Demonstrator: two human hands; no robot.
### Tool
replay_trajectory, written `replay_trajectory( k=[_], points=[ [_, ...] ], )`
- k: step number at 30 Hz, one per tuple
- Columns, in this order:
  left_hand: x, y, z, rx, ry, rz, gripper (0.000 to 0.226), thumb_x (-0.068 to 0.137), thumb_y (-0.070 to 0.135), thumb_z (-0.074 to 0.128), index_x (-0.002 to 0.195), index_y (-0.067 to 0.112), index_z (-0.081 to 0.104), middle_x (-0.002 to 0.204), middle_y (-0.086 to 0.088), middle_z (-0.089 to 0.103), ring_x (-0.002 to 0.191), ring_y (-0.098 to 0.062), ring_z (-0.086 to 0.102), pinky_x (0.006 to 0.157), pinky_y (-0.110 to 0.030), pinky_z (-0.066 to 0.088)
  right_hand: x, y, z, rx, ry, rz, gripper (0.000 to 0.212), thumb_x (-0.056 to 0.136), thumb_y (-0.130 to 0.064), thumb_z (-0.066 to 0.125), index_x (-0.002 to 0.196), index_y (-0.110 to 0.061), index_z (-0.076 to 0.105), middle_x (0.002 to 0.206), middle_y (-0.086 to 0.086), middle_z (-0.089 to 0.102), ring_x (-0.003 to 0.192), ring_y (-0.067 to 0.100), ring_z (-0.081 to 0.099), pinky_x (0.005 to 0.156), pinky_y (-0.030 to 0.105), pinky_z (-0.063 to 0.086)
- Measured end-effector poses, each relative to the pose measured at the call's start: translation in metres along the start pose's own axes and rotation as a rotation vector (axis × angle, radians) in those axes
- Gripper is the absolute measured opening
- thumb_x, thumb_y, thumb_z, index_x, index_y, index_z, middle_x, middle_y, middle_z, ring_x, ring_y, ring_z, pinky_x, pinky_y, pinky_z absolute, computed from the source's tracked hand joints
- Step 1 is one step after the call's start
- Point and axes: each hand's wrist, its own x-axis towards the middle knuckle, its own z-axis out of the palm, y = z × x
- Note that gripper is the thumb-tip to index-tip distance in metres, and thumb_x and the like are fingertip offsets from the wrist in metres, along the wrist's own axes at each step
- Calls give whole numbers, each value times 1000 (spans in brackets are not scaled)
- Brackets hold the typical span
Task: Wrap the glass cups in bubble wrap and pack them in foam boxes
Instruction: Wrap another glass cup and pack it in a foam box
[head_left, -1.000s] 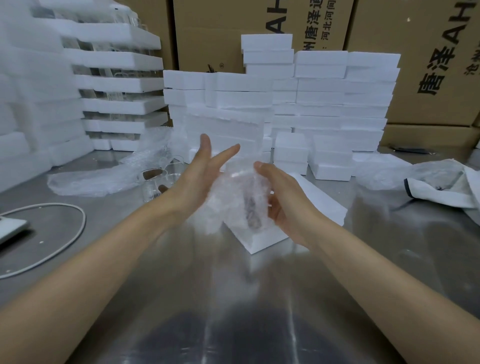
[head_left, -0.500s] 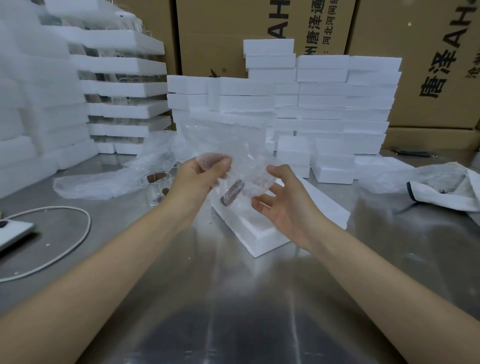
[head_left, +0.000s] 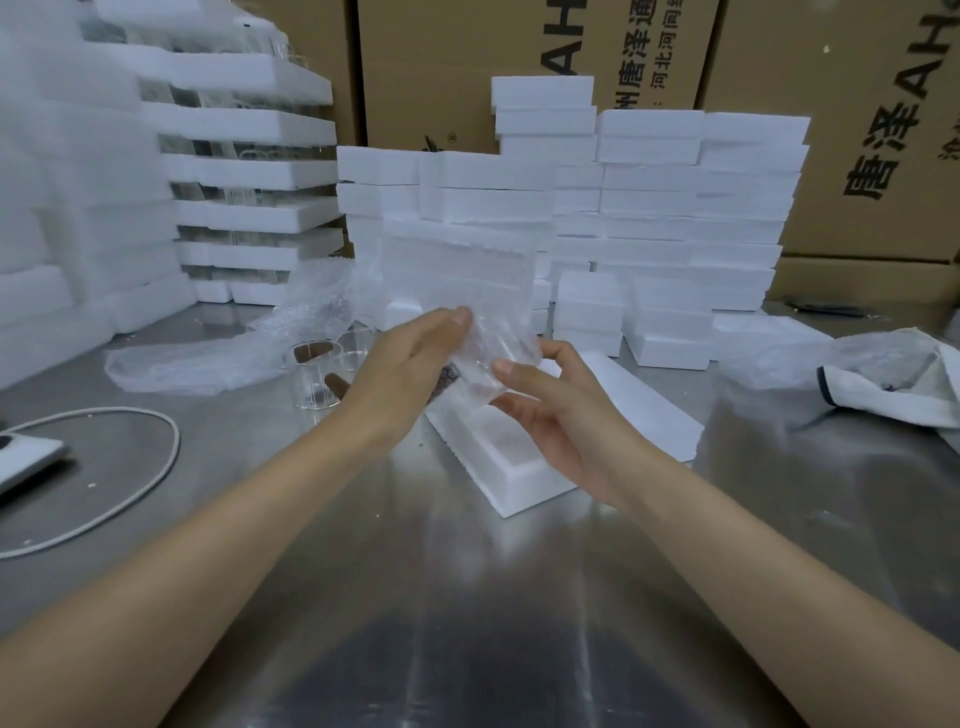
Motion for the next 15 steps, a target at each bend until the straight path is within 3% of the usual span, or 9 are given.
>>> replay_trajectory(
  k=[4,6,8,10,12,15],
  points=[
    [-3,-1,3,87,-187,18,35,90,50,49,59,43,63,54,22,53,49,7,50,51,-11,36,0,-1,-2,-52,-22,26,50,76,-4,72,118,-10,44,108,13,71,96,21,69,80,25,56],
    [-2,-7,4,171,-128,59,37,87,52,51,58,33,64,79,20,55,72,5,52,60,-11,39,1,0,-4,-41,-19,46,51,81,4,67,124,-9,44,111,15,69,96,22,68,76,24,55],
    [0,-7,5,385,-26,118,42,83,58,48,62,24,62,109,13,40,103,-4,39,84,-7,35,2,0,-5,1,-28,51,57,81,6,66,131,-7,43,114,15,68,98,22,68,73,21,53],
    [1,-6,7,422,-36,168,43,86,54,48,81,14,64,114,8,38,108,-8,40,86,-5,36,3,0,-6,7,-53,36,59,79,3,68,132,-5,43,113,12,68,100,22,67,75,21,52],
    [0,-2,8,297,-52,139,25,90,40,58,100,18,56,107,10,49,101,-1,51,85,-18,46,3,1,-6,-15,-67,25,59,79,0,67,132,-4,44,108,8,69,100,20,67,79,23,53],
    [-2,-2,7,255,-50,104,39,88,33,67,107,32,33,96,9,65,89,22,48,79,-7,41,3,2,-6,-83,-67,21,61,74,1,68,130,-9,45,109,6,70,99,18,68,80,24,52]
  ],
)
